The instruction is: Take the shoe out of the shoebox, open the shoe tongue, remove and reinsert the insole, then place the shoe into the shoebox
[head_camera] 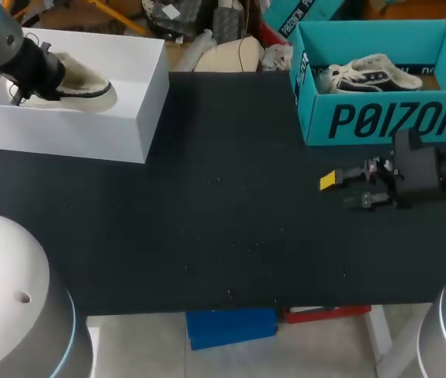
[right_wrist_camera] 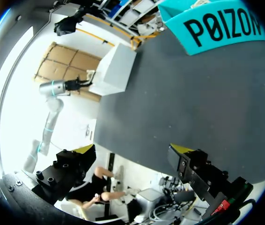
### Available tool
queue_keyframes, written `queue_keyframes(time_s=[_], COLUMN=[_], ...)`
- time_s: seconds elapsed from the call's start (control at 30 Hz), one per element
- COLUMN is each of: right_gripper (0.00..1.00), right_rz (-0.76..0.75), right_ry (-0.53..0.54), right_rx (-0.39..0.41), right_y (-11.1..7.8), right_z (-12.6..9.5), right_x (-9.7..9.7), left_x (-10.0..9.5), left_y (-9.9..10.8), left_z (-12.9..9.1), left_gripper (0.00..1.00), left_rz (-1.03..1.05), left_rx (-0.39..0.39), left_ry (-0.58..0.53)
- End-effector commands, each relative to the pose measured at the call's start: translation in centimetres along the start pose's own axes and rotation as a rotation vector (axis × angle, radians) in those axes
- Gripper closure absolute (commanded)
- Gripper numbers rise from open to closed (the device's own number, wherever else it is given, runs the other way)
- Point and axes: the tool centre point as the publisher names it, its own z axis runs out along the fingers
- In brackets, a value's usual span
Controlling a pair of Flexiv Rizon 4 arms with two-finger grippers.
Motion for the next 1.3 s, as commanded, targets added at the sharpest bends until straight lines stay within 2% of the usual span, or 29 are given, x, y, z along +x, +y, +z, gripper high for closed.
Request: queue_keyframes(time_s=[0.03,0.4,0.7,1.3], right_gripper=[0.0,0.0,0.0,0.0], right_rz=[0.001,0.001,0.001,0.001], right_ry=[-0.001,-0.001,-0.001,-0.001], right_rx=[0.001,0.001,0.001,0.001], right_y=[0.1,0.1,0.1,0.1], right_z=[0.0,0.0,0.0,0.0], right_x=[0.0,0.0,0.0,0.0], left_x=[-0.3,-0.2,0.2,1.1], left_y=[0.5,1.2,1.0,0.9], left_z=[0.9,2.3,3.9,6.7], left_gripper=[1.0,1.0,1.0,1.0], left_rz=[-0.003,-0.035,-0.072,-0.099], left_rx=[-0.009,-0.032,-0.043,-0.027], left_ry=[0.019,0.055,0.109,0.155])
